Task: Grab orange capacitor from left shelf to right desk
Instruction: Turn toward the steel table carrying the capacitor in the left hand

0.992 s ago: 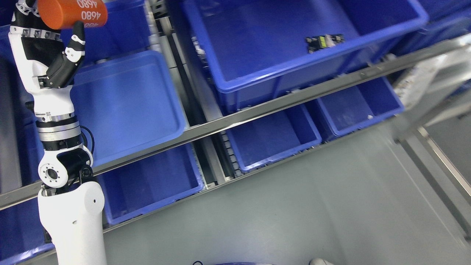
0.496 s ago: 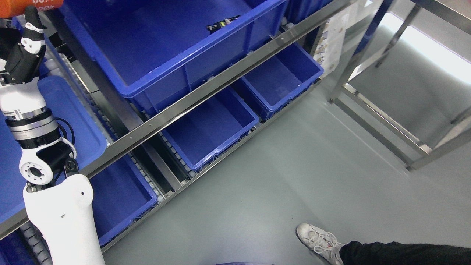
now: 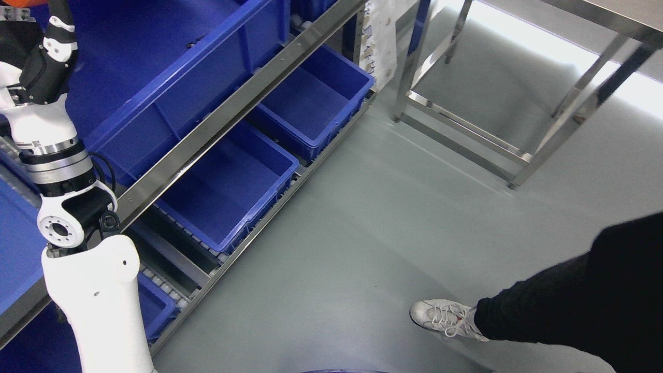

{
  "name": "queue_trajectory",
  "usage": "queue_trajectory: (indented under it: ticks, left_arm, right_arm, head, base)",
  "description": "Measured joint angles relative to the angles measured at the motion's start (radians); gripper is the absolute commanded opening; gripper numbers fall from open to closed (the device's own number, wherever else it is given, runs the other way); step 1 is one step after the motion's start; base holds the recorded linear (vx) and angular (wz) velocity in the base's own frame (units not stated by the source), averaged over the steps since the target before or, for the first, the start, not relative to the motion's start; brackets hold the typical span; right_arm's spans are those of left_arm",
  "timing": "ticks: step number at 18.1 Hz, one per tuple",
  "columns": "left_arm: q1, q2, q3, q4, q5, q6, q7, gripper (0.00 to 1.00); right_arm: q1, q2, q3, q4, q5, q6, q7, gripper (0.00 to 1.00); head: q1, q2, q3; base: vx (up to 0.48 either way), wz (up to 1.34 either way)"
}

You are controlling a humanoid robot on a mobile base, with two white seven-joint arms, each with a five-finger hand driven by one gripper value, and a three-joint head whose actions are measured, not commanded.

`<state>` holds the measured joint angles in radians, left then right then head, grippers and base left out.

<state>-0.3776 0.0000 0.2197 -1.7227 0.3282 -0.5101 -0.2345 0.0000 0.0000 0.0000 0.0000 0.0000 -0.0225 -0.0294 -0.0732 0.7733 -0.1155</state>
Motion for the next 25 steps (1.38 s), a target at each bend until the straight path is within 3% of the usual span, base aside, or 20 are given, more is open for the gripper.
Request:
queue_trajectory:
  ticks: [12, 25]
  left_arm:
    - [-0.012, 0.0, -0.139, 0.0, 0.0, 0.005, 0.007, 0.14]
    - [-0.007, 0.0, -0.198, 0.0, 0.0, 0.007, 0.014, 0.14]
  right_arm:
    - [0.0, 0.0, 0.0, 0.0, 0.0, -0.001, 0.0, 1.0]
    - [0.0, 0.0, 0.0, 0.0, 0.0, -0.002, 0.0, 1.0]
  head:
    - [0.0, 0.0, 0.0]
    - [0.0, 0.0, 0.0]
  base:
    - [-0.013, -0.39]
    - [0.091, -0.32]
